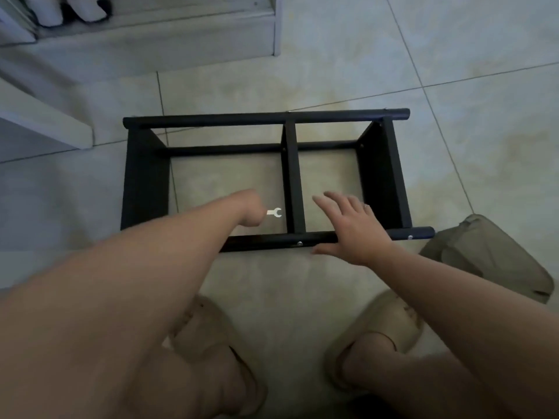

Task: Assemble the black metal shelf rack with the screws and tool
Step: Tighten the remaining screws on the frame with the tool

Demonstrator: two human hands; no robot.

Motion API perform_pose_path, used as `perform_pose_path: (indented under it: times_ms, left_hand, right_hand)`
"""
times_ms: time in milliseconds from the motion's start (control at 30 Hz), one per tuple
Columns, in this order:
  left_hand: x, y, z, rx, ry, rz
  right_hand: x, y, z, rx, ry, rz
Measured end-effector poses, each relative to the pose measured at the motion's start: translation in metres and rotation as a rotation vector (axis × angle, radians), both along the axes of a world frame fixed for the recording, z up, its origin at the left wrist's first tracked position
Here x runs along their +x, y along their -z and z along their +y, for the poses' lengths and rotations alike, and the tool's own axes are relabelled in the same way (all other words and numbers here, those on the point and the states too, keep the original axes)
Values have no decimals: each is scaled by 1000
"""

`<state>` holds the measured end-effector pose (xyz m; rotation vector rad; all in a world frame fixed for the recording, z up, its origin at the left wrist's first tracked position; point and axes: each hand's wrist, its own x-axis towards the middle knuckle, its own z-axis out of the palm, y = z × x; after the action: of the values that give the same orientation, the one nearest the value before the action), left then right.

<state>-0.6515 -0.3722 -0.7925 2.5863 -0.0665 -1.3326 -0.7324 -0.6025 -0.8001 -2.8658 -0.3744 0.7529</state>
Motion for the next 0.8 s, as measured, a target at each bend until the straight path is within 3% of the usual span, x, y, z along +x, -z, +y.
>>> perform_pose_path:
  times_ms: [233, 433, 567, 800]
  left_hand:
    - [50, 7, 3, -69, 47, 79]
    - [33, 25, 30, -248, 107, 102]
    - [23, 37, 37, -372, -16, 72]
    - [14, 52, 24, -568, -347, 188]
  right_hand:
    - [13, 28, 20, 2, -130, -11]
    - [18, 48, 16, 15, -210, -132]
    - [21, 52, 13, 35, -264, -161]
    - [20, 58, 13, 56, -281, -222]
